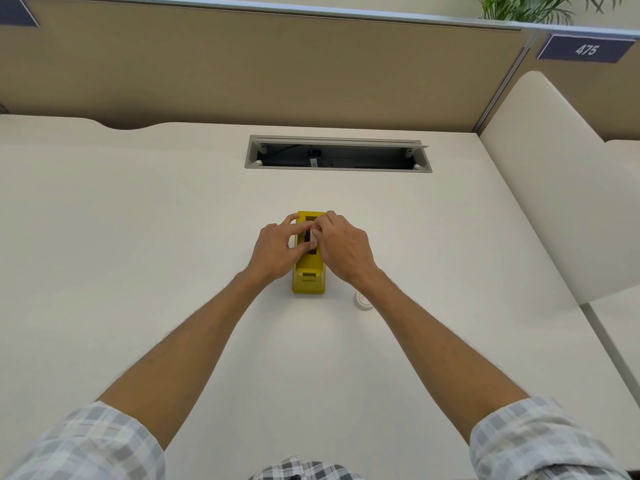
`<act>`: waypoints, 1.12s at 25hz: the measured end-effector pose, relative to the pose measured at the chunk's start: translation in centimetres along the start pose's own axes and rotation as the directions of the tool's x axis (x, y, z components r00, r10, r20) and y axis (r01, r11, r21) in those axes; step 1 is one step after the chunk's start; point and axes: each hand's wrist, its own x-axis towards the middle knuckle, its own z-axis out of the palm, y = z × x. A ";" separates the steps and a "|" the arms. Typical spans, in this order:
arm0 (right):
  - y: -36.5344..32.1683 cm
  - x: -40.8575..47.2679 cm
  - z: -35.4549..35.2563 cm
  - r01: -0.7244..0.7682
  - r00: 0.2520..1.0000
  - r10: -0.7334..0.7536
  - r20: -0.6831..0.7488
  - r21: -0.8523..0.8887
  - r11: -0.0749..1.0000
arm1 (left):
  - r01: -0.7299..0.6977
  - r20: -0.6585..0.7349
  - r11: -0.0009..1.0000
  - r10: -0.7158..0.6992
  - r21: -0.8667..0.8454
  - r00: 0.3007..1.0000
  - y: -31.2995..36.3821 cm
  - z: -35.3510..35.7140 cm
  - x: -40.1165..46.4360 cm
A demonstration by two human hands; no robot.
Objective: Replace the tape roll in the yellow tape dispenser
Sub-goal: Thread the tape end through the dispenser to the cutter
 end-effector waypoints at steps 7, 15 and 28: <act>0.1 -0.4 -0.9 0.039 0.998 -0.033 -0.061 0.101 0.994 | -0.001 0.003 1.000 0.000 0.008 1.000 0.0 0.0 0.0; 0.3 0.1 -1.3 0.056 0.997 -0.054 -0.047 0.047 0.997 | 0.019 0.013 1.000 -0.019 0.025 1.000 -0.1 0.0 0.1; 0.7 0.6 -0.8 -0.042 0.999 0.039 0.021 0.138 0.990 | 0.026 -0.005 1.000 -0.026 -0.006 1.000 0.1 0.1 0.0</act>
